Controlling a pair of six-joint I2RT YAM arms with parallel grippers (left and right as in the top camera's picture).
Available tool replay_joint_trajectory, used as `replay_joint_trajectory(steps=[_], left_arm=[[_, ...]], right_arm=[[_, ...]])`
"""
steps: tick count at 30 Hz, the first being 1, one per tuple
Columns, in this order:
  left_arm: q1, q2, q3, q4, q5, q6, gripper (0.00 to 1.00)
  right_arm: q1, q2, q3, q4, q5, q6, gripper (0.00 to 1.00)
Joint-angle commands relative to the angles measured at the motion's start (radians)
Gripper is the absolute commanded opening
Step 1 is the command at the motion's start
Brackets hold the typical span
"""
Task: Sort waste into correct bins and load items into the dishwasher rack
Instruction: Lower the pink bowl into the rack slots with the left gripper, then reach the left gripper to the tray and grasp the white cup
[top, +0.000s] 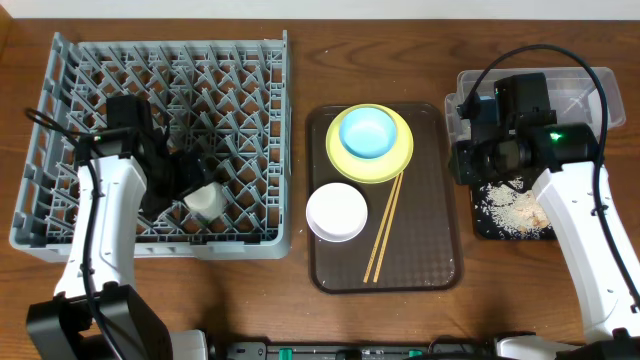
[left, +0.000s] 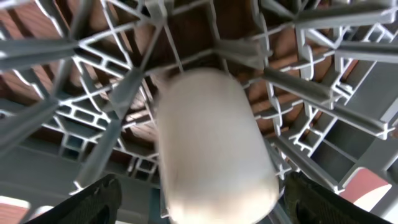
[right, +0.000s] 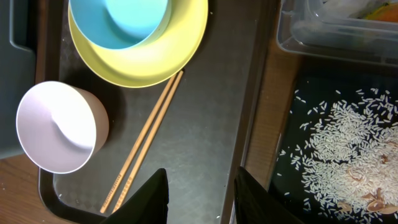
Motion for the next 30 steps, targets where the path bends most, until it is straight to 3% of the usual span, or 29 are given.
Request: replay_joint_trajectory(steps=[1,12,15,20,28,30], left_arm=[[0.0,-0.015,0.029,-0.003,-0.03,0.01,0.85],[-0.009,-0.122,0.038,0.011,-0.026,0.01,0.83],[-0.043,-0.197,0.038,0.039,-0.026,0.01,0.83],[-0.167,-0.264,0.038,0.079,-0.027,0.021,0.83],[-0.422,-0.229,0.036,0.099,-0.027,0.036,0.82],[-0.488,-0.206,0.036,0.113,-0.027,0.036,0.8]], right_arm=[[0.004,-0.004,0.018,-0.003,0.001,-0.017,0.33],[0.004,-0.004,0.018,0.0,0.001,-0.017,0.34],[0.004,-0.004,0.018,0.004,0.0,-0.016,0.43],[0.004,-0.004,0.018,0.009,-0.031,-0.013,0.62],[0.004,-0.004,0.018,0.013,-0.039,-0.013,0.63],[0.003,-0.004,0.018,0.013,-0.039,-0.009,0.59]])
